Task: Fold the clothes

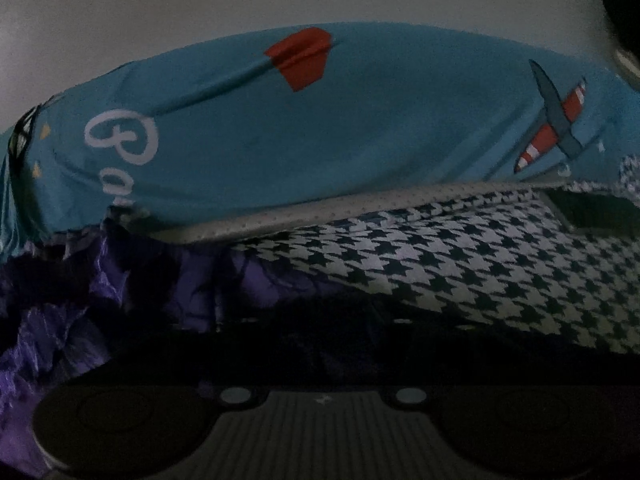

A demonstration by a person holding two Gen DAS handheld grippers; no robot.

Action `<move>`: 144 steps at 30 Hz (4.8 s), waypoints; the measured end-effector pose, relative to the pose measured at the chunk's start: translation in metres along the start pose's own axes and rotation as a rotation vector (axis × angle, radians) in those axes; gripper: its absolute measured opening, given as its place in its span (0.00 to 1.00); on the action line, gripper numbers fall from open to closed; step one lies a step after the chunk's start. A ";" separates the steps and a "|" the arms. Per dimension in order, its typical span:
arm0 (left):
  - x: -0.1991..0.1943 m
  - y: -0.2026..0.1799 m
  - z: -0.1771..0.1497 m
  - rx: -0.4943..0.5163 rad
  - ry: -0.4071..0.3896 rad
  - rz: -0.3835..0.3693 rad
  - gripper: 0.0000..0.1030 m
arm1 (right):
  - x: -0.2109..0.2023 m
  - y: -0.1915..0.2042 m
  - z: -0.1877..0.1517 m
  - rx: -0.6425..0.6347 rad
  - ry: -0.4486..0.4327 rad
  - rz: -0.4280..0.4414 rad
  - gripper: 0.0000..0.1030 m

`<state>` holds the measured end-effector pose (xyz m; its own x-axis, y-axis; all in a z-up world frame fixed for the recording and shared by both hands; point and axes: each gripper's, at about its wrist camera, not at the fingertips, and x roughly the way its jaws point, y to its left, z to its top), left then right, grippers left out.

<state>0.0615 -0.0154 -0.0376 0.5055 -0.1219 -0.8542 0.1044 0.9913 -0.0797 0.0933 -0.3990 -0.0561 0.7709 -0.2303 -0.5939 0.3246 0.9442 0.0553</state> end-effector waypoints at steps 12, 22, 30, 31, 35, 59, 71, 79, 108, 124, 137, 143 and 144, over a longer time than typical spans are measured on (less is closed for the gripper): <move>0.005 -0.008 -0.004 0.038 0.001 0.021 1.00 | -0.009 0.008 0.004 0.010 -0.060 -0.113 0.03; 0.007 -0.007 -0.006 0.057 0.028 0.015 1.00 | -0.014 0.009 0.012 0.058 -0.078 -0.179 0.04; -0.006 0.008 -0.001 0.041 -0.029 0.008 1.00 | -0.058 0.017 0.013 0.066 -0.030 -0.069 0.13; -0.007 0.010 -0.001 0.040 -0.035 0.006 1.00 | -0.063 0.018 0.011 0.064 -0.017 -0.058 0.15; -0.014 0.014 -0.001 0.047 -0.067 0.011 1.00 | -0.084 0.016 0.000 0.107 0.050 0.029 0.16; -0.048 0.064 -0.044 -0.047 -0.079 0.057 1.00 | -0.097 0.027 -0.051 0.064 0.206 0.137 0.30; -0.054 0.083 -0.075 -0.128 -0.080 0.123 1.00 | -0.100 0.022 -0.052 0.092 0.197 -0.061 0.05; -0.061 0.086 -0.097 -0.097 -0.095 0.187 1.00 | -0.120 0.007 -0.051 0.165 0.231 -0.042 0.20; -0.094 0.019 -0.153 0.097 -0.176 0.033 1.00 | -0.237 0.013 -0.120 0.131 0.288 0.177 0.31; -0.098 -0.021 -0.174 0.197 -0.165 -0.056 1.00 | -0.283 0.076 -0.188 -0.185 0.312 0.328 0.32; -0.091 -0.050 -0.190 0.276 -0.138 -0.094 1.00 | -0.303 0.060 -0.204 -0.127 0.297 0.336 0.32; -0.089 -0.055 -0.195 0.285 -0.137 -0.072 1.00 | -0.328 0.026 -0.193 -0.007 0.166 0.310 0.33; -0.089 -0.055 -0.196 0.282 -0.135 -0.073 1.00 | -0.330 0.018 -0.191 0.027 0.149 0.290 0.33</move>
<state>-0.1567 -0.0492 -0.0574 0.5946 -0.2164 -0.7743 0.3684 0.9294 0.0232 -0.2601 -0.2609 -0.0125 0.7454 0.0857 -0.6611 0.1196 0.9584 0.2591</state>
